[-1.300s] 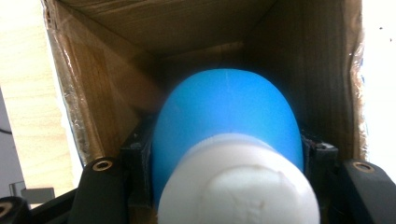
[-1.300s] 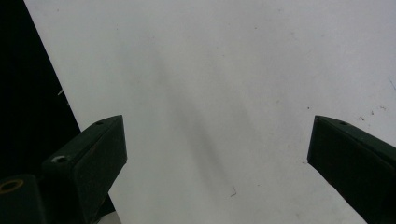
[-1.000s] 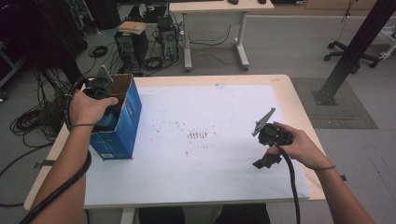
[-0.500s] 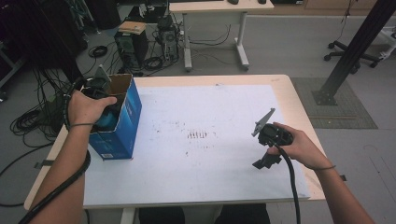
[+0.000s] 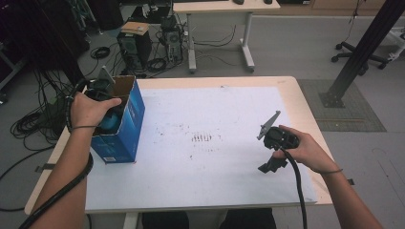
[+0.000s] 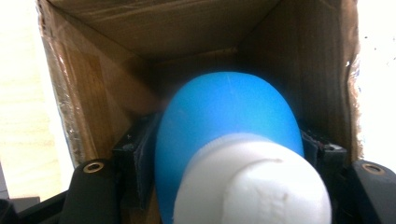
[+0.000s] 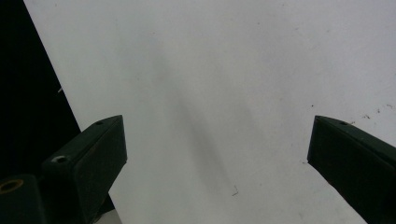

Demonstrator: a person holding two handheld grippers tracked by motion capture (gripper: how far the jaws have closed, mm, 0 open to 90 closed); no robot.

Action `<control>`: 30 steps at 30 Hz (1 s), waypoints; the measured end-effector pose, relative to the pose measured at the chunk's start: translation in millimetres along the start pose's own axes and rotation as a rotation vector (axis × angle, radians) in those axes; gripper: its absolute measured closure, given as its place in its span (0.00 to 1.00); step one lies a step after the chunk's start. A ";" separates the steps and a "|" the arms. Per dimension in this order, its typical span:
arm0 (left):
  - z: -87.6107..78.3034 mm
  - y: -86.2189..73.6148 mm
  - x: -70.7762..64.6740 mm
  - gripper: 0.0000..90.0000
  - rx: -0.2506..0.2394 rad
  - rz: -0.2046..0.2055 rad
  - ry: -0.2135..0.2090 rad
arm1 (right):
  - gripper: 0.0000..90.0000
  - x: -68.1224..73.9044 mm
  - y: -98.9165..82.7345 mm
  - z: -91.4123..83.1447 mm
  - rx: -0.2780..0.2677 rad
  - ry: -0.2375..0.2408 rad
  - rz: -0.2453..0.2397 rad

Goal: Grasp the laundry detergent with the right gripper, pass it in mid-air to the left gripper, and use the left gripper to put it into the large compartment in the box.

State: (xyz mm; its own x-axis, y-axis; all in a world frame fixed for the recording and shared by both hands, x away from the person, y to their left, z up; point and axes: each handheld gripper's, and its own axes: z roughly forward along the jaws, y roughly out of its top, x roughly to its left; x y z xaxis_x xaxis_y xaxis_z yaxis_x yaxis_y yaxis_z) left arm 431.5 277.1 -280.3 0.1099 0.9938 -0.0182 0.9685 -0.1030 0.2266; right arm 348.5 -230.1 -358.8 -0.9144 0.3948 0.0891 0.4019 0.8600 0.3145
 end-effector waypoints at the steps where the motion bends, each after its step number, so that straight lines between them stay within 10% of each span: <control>1: -0.9 0.3 0.0 0.37 0.000 0.001 0.001 | 0.05 0.0 0.0 0.0 0.000 0.000 0.000; 30: -34.0 3.9 -6.4 0.33 -0.040 0.014 0.008 | 0.05 2.6 3.1 0.0 -0.001 -0.002 -0.006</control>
State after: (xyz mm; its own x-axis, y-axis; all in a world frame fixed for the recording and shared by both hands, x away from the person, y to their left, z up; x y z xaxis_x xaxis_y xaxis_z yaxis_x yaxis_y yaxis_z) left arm 427.0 271.8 -246.2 0.1209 0.9926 -0.0067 0.9573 -0.1148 0.2653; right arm 347.4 -226.4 -357.5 -0.9166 0.3905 0.0856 0.3967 0.8620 0.3155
